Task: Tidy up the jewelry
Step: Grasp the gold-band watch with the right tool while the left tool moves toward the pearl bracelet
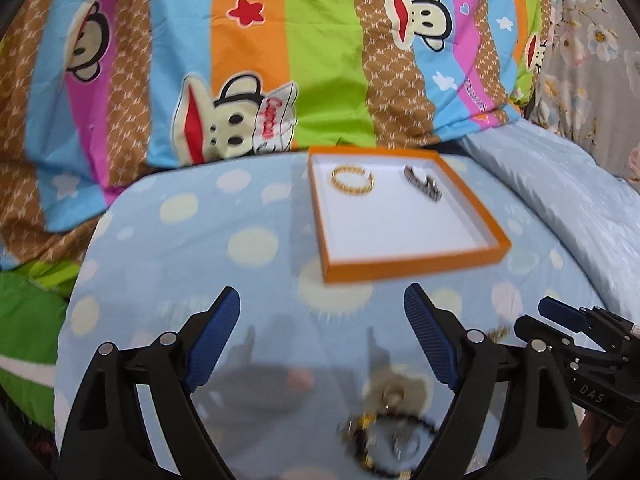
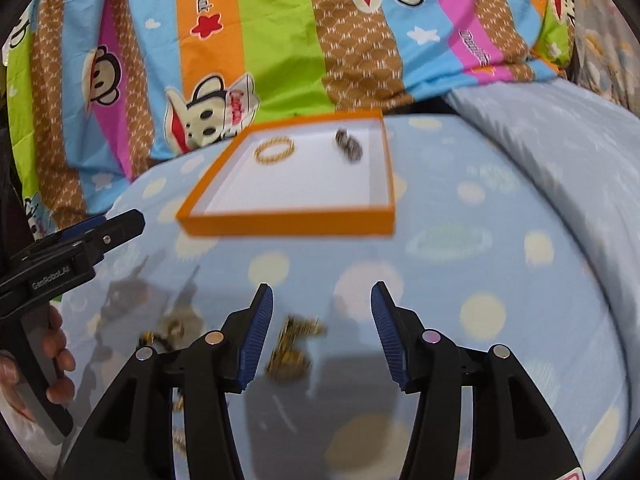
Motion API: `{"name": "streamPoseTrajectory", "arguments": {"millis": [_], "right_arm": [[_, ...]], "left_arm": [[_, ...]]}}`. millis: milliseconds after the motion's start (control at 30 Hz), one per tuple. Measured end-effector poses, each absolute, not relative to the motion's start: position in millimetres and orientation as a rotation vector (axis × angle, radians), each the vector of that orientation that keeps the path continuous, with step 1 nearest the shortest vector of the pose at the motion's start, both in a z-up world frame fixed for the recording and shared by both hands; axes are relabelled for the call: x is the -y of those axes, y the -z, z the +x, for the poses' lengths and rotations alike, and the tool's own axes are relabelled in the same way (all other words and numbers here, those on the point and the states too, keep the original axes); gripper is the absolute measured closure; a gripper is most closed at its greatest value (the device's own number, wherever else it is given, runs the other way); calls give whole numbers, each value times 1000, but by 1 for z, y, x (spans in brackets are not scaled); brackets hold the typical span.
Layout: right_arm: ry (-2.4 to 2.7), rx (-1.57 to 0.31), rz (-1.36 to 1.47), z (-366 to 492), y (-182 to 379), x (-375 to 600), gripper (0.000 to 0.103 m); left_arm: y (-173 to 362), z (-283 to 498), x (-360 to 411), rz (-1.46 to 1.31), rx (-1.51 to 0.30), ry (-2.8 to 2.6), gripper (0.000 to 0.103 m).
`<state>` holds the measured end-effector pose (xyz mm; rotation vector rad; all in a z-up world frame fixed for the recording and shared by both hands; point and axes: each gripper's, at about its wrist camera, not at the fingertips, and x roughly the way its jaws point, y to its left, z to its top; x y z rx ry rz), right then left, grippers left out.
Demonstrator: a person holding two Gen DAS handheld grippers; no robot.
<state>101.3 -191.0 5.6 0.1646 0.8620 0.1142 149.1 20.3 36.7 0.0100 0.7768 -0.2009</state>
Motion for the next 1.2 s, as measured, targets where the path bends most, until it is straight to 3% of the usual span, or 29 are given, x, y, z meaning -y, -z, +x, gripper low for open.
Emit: {"name": "streamPoseTrajectory", "arguments": {"millis": [667,833,967,1200], "right_arm": [[-18,-900,120,88,17,167,51],[5,-899,110,89,17,167,64],[15,-899,114,88,17,169,88],[15,-889,135,69,14,178,95]], "left_arm": [[5,56,-32,-61,-879,240,21],[6,53,-28,-46,-879,251,21],[6,51,-25,-43,-883,262,21],[8,43,-13,-41,-905,317,21]]}}
